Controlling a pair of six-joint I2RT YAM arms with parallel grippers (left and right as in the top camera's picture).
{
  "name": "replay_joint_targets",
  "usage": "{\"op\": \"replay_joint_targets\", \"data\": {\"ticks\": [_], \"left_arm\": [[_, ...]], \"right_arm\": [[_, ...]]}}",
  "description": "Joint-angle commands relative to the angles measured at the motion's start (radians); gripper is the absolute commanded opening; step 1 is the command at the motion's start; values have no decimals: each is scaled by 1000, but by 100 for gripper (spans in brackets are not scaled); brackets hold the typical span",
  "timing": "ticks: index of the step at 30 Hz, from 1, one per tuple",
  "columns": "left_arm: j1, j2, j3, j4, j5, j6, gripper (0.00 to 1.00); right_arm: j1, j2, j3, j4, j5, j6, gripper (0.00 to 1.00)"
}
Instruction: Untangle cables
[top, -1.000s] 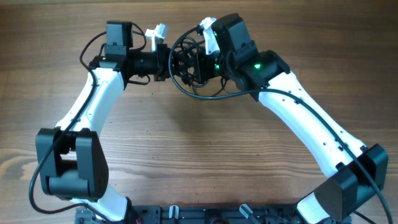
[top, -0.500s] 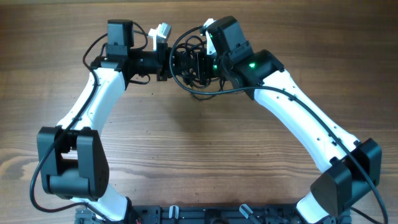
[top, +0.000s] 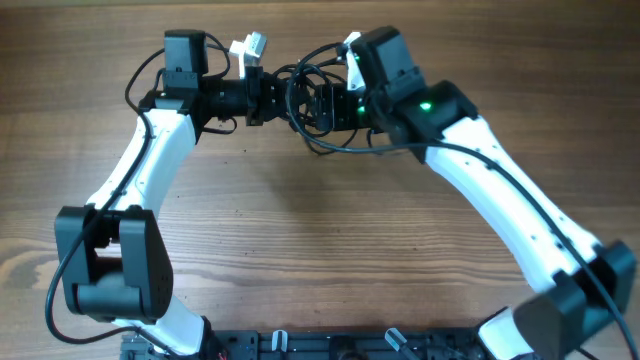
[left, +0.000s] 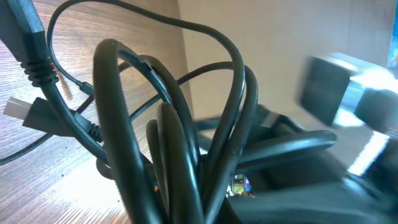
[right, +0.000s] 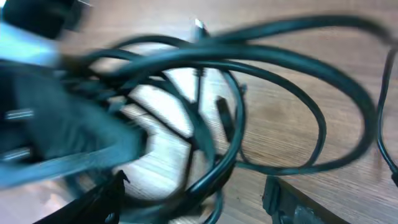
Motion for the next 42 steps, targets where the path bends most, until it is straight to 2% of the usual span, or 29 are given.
{"op": "replay_joint_targets", "data": {"ticks": [1, 3, 6, 9, 10, 13, 16, 19, 25, 35, 42], "left_arm": [[5, -35, 27, 3, -56, -68, 4], [5, -35, 27, 3, -106, -163, 4], [5, -35, 27, -13, -190, -413, 4], [5, -35, 27, -27, -281, -814, 4], [5, -35, 27, -27, -291, -1039, 4], [5, -35, 27, -26, -292, -1379, 4], [5, -35, 27, 10, -313, -1625, 4], [7, -35, 27, 78, -340, -1653, 4], [41, -35, 27, 80, -395, -1653, 4], [49, -35, 27, 79, -369, -1653, 4], [49, -35, 27, 79, -346, -1653, 4]], "right_arm": [[-4, -70, -4, -3, -27, -1, 74], [-7, -84, -4, -4, -26, -1, 74], [-16, -88, -4, -17, -19, 24, 74], [-15, -87, -7, -64, -21, 51, 74], [-11, -87, -9, -79, -21, 51, 74], [0, -84, -14, -100, -21, 51, 74], [14, -67, -14, -96, -20, 52, 74], [19, -20, -14, -69, -21, 79, 74], [60, 93, -14, 34, -27, 78, 72], [82, 270, -14, 287, 57, 188, 50], [82, 342, -14, 399, 104, 197, 49]]}}
